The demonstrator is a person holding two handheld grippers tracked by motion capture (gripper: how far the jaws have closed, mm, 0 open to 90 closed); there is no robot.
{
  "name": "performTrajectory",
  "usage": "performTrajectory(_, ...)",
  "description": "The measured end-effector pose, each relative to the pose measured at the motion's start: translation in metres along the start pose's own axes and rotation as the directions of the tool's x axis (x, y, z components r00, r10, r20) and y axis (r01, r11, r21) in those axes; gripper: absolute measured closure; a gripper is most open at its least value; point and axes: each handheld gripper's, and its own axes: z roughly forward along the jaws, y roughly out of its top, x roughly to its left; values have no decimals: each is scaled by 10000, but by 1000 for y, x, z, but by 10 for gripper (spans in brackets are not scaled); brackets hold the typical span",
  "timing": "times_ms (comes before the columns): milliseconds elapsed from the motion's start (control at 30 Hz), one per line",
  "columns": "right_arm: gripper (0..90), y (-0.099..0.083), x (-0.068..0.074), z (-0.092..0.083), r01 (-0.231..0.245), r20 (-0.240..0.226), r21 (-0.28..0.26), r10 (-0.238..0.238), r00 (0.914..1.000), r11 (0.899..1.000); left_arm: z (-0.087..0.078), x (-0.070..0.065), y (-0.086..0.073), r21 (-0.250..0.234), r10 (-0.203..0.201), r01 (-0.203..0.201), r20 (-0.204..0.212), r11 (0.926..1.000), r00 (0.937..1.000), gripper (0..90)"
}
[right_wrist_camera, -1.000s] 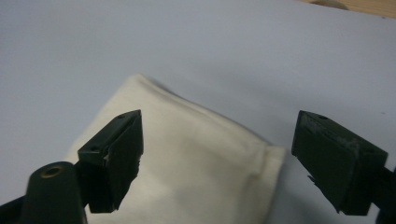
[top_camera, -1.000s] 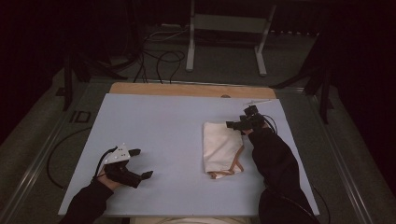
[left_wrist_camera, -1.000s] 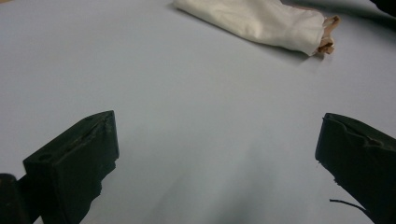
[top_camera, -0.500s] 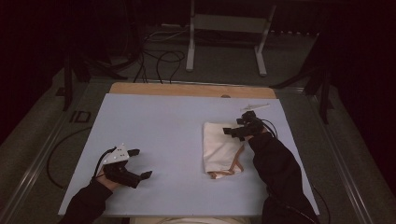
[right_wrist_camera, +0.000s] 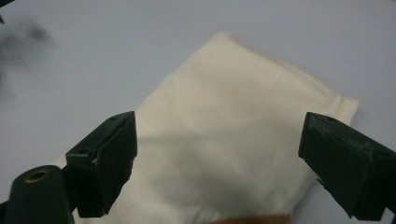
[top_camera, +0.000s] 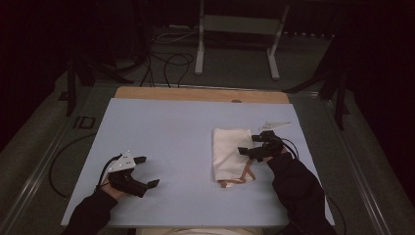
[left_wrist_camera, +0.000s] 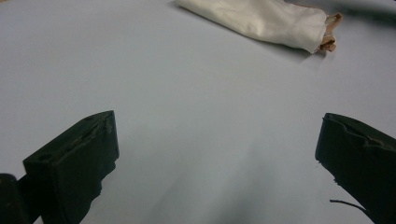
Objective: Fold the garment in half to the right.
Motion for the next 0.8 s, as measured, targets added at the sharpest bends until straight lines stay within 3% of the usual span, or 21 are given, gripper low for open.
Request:
performTrajectory(500,103,-47,11,-14,-77,-474,-309,62,9989,9995,-1,0,-1,136,37,-36,-14,9999,10000,1)
performTrajectory(800,101,-68,16,-20,274,-248,-273,-280,9993,9993,-5,-1,-3,327,105,-104,-51,9994,9999,1)
